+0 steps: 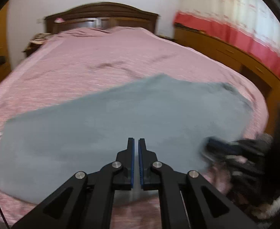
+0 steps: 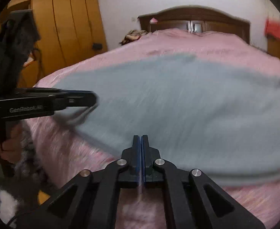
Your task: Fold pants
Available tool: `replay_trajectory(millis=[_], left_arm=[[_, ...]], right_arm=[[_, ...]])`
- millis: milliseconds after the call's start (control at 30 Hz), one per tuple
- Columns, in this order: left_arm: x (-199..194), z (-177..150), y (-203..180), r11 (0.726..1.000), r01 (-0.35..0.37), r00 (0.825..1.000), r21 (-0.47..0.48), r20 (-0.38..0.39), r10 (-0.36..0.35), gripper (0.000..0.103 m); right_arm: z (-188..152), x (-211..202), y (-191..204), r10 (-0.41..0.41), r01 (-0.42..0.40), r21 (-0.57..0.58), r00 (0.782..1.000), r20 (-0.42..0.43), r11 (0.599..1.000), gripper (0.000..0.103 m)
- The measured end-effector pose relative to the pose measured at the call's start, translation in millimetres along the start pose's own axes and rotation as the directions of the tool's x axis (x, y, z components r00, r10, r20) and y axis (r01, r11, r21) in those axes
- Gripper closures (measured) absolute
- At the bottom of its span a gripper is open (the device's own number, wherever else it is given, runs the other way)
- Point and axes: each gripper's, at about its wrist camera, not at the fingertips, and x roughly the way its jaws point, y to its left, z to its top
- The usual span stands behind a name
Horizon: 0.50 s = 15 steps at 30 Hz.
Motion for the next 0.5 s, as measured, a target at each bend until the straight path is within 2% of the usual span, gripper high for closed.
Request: replay_trajectory(millis=[100,167,200,233,300,367,400,500], left_arm=[[18,-15,-1,1.0,0.015,0.997,-0.005,-0.077,-0.015,0.1],[19,-30,15,0.997,0.029,0.995,-0.065,-0.09,-0.035,0.1],[18,-36,20,0.996,0.038,0.995,-0.086,-0.089,-0.046,0.1],[16,-40,25,0.994,0.039,0.995,-0.102,-0.09,-0.049,0.1],[6,-46,27,0.994,0.026,0.995,-0.11,-0.092,-0.036,0.1],[-3,-46,27,0.993,0.02,0.994,-0.115,-0.106,-0.032,0.101],[-9,-45,27,0.992,0.033,0.994,-0.124,-0.103,-0.046,0.101],[-26,-26,30,0.993,0.038,0.998,-0.108,-0.04,-0.043,0.101]], right_arm=[[-2,4,29,0.078,-0.086,-0.14,0.995,-0.062,0.986,0.099],[1,-6,43,0.087,-0.089,-0.211,0.996,-0.019,0.973,0.099],[8,-14,48,0.101,-0.09,-0.245,0.994,0.034,0.965,0.099],[16,-20,50,0.1,-0.075,-0.261,0.991,0.085,0.962,0.099],[38,-22,47,0.122,-0.085,-0.264,0.984,0.129,0.961,0.099],[58,-17,41,0.09,-0.046,-0.273,0.984,0.152,0.961,0.099],[72,-8,37,0.04,0.005,-0.273,0.986,0.159,0.962,0.099],[112,29,20,-0.055,0.081,-0.231,0.992,0.117,0.97,0.097]])
